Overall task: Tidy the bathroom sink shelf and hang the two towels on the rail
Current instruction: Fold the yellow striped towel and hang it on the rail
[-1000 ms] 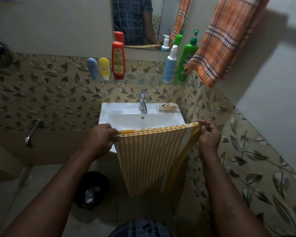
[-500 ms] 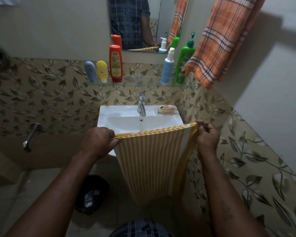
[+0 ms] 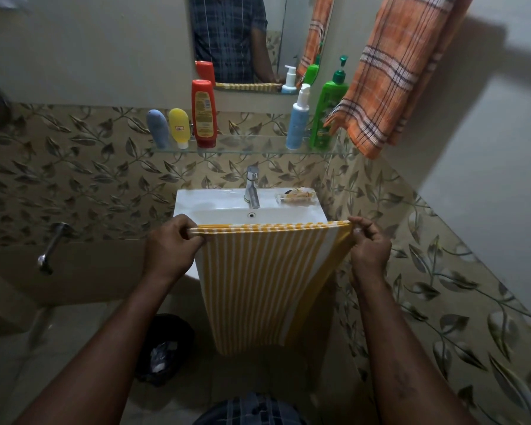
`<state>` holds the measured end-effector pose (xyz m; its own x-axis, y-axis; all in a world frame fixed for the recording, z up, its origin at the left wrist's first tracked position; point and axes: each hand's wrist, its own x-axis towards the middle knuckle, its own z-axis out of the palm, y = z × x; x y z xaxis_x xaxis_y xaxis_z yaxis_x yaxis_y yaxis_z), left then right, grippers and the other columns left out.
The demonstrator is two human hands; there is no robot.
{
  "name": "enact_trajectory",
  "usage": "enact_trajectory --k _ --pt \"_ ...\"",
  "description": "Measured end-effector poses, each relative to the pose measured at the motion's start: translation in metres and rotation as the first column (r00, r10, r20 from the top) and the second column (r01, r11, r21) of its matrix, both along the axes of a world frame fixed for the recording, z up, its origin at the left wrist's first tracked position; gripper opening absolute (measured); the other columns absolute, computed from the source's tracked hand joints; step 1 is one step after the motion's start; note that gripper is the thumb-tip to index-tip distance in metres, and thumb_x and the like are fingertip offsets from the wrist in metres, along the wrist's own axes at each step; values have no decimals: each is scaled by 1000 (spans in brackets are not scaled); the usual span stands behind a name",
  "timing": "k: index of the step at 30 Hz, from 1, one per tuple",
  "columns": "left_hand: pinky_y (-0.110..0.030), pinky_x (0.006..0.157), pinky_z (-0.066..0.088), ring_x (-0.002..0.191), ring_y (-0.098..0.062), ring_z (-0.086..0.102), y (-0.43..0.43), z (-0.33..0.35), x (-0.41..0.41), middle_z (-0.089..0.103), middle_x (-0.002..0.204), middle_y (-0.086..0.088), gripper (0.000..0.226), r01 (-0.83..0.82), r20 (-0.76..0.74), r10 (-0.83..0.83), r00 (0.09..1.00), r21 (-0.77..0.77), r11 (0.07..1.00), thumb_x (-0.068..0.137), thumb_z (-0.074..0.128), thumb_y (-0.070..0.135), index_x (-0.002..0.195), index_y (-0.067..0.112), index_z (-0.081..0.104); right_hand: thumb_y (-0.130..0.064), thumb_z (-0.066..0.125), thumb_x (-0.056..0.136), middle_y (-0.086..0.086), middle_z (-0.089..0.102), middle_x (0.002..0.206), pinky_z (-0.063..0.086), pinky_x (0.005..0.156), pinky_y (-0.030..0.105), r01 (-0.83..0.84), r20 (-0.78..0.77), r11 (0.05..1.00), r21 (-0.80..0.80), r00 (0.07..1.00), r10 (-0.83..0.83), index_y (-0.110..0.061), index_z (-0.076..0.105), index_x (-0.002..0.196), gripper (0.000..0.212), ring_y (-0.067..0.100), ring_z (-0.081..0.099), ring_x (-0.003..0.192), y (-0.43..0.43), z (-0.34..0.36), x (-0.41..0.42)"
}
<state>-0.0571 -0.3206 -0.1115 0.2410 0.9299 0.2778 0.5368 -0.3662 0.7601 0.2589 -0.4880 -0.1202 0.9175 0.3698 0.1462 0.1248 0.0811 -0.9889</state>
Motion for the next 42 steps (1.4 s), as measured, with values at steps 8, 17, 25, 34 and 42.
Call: enact_trajectory --k 8,17,25,34,42 --pt "-45 94 54 87 -21 69 11 -8 -2 75 86 -6 14 182 396 -11 918 -398 899 86 82 4 89 16 75 12 50 99 -5 76 97 57 85 32 -75 -119 989 126 989 90 -21 77 94 42 7 70 92 3 -4 5" --pt "-17 71 55 77 -5 64 3 15 11 69 83 6 8 428 755 -31 655 -337 838 91 69 11 95 15 63 10 53 99 -5 78 95 60 85 30 -185 -39 970 157 980 193 -28 82 90 49 15 69 94 3 10 23" --pt "-26 81 54 82 -9 67 15 16 20 74 83 4 8 263 649 25 760 -342 902 92 76 9 88 16 73 9 54 96 -4 75 96 53 87 41 -143 3 988 65 990 143 -31 81 87 50 12 65 92 6 1 30" --pt "-24 75 55 77 -6 68 7 16 19 76 82 7 8 348 747 44 663 -360 866 93 73 22 95 14 71 5 57 100 2 73 100 56 82 39 -236 -6 970 56 972 236 -29 82 97 43 14 64 90 -3 14 29" --pt "-20 59 55 68 -13 68 1 54 11 73 79 -6 14 480 746 -31 665 -395 783 85 78 17 90 8 69 -3 69 94 -8 77 79 57 67 25 -358 -93 933 38 928 360 -18 79 97 19 9 68 72 -29 50 37"
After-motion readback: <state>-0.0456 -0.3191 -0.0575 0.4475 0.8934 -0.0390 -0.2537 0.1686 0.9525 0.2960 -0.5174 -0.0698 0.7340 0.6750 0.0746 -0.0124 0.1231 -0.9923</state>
